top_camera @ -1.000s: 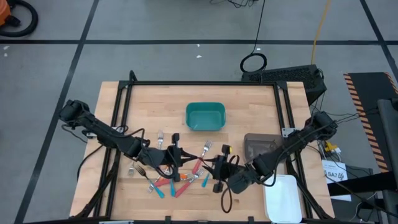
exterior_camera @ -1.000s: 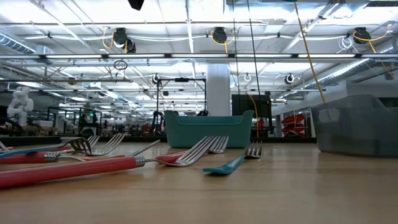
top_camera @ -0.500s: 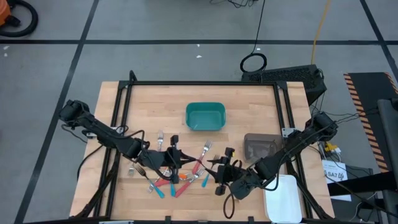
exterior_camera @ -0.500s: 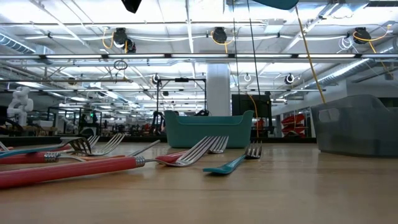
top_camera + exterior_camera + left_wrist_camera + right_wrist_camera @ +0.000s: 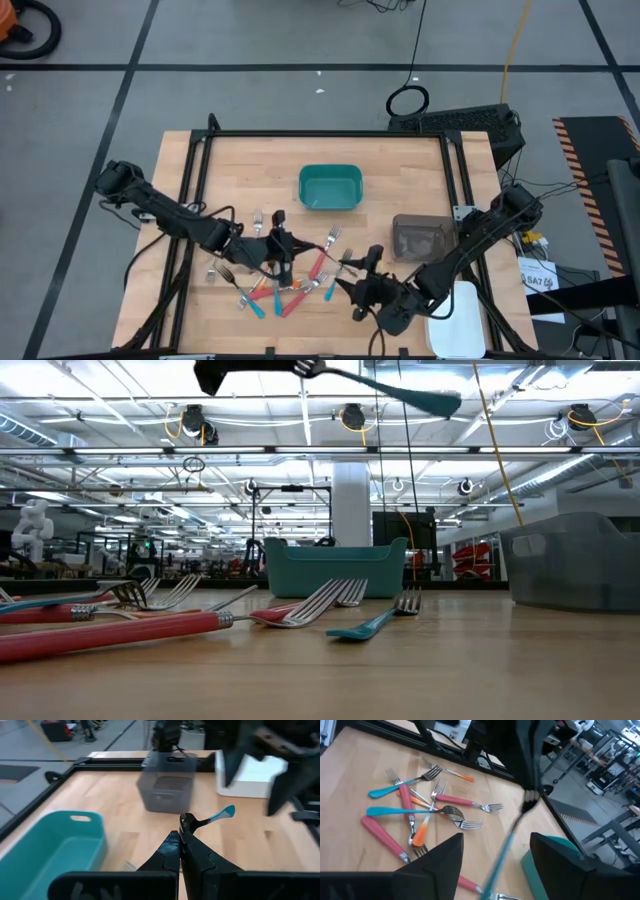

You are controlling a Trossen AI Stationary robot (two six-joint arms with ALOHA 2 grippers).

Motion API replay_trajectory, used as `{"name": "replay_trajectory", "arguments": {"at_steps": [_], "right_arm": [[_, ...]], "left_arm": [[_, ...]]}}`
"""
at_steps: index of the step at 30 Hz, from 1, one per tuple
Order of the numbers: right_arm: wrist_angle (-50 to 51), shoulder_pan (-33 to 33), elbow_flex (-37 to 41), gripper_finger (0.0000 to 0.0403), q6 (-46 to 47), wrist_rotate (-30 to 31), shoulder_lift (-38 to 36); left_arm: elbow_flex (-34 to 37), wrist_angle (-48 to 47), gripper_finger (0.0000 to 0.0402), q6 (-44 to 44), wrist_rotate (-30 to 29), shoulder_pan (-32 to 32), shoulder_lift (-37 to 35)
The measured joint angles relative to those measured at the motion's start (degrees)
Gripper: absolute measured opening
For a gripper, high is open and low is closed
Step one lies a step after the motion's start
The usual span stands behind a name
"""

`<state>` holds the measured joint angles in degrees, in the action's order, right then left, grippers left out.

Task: Sort silverware by color (type)
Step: Put the blue fork into the white bin

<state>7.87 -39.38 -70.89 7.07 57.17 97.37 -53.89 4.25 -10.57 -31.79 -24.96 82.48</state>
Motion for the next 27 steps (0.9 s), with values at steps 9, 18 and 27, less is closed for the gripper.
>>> {"name": "replay_trajectory", "arguments": {"at_steps": [9,18,27], "right_arm": [[-0.27,0.53,-2.73,0.0215,-8.0,10.8,5.67],[-0.29,5.05,-4.48,0.0215,-8.35,13.5,9.4],[-0.29,6.8,-4.48,0.02,-8.93,17.8,9.72]], "left_arm": [[0.0,-1.35,0.0003,1.07,-0.4,3.58,0.0],[0.0,-1.61,0.0003,1.4,-0.37,4.45,0.0],[0.0,-1.66,0.0003,1.84,-0.36,5.61,0.0]]}}
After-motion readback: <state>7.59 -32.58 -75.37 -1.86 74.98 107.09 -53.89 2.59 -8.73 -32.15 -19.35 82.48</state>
